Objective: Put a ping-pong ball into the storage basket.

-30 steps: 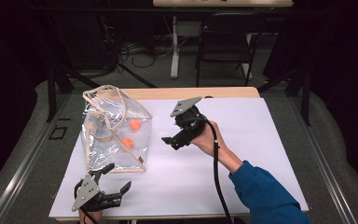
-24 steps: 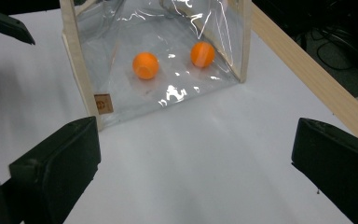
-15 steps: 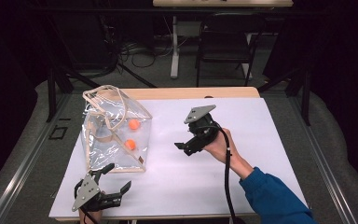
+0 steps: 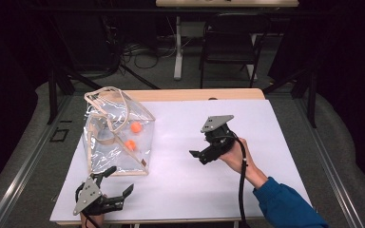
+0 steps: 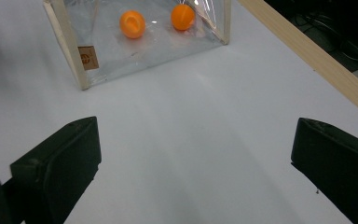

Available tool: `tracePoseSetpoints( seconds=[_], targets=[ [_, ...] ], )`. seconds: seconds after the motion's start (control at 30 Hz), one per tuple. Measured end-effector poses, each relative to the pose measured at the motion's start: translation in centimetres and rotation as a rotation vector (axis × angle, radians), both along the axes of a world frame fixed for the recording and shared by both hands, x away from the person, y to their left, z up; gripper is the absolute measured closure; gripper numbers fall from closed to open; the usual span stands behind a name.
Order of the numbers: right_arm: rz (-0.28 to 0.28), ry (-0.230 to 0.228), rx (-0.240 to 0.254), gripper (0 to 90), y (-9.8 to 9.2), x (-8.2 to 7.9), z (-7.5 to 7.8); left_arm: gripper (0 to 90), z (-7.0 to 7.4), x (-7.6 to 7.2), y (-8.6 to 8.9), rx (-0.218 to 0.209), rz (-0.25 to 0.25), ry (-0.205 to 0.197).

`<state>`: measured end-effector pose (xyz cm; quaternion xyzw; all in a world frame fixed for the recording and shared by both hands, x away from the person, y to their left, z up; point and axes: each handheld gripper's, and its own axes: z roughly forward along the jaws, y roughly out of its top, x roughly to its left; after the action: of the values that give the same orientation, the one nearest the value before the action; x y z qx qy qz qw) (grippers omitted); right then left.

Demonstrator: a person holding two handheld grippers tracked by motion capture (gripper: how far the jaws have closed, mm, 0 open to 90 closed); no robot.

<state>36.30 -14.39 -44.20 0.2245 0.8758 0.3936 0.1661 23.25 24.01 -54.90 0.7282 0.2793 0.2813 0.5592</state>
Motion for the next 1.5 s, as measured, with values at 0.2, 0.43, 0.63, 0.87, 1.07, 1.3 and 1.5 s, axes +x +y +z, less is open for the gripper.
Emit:
tracePoseSetpoints(
  seconds=[0.2,0.43,0.63,0.87,1.07,1.3,1.5],
  targets=[
    [-0.017,-0.011,0.007,1.0,-1.4,-0.6,-0.5,15.8,0.0,0.1,0.0,0.005,-0.002,-0.002],
    [-0.034,-0.019,-0.001,1.2,-2.6,-1.4,-1.1,15.8,0.0,0.1,0.0,0.008,-0.003,-0.001],
    [-0.052,-0.016,0.002,1.3,-3.6,-2.1,-1.8,15.8,0.0,0.1,0.0,0.008,-0.003,-0.001],
    [-0.073,-0.016,0.008,1.3,-4.7,-2.8,-2.6,15.8,0.0,0.1,0.0,0.008,-0.003,0.0],
    [-0.086,-0.011,0.006,1.6,-5.6,-3.4,-3.4,15.8,0.0,0.1,-0.1,0.008,-0.002,0.001],
    [-0.101,-0.014,0.004,1.7,-6.4,-4.1,-4.5,15.8,-0.1,0.1,-0.1,0.006,-0.002,0.003],
    [-0.113,-0.011,0.011,1.6,-7.5,-4.7,-5.6,15.8,-0.1,0.1,-0.2,0.009,-0.003,0.004]
  ],
)
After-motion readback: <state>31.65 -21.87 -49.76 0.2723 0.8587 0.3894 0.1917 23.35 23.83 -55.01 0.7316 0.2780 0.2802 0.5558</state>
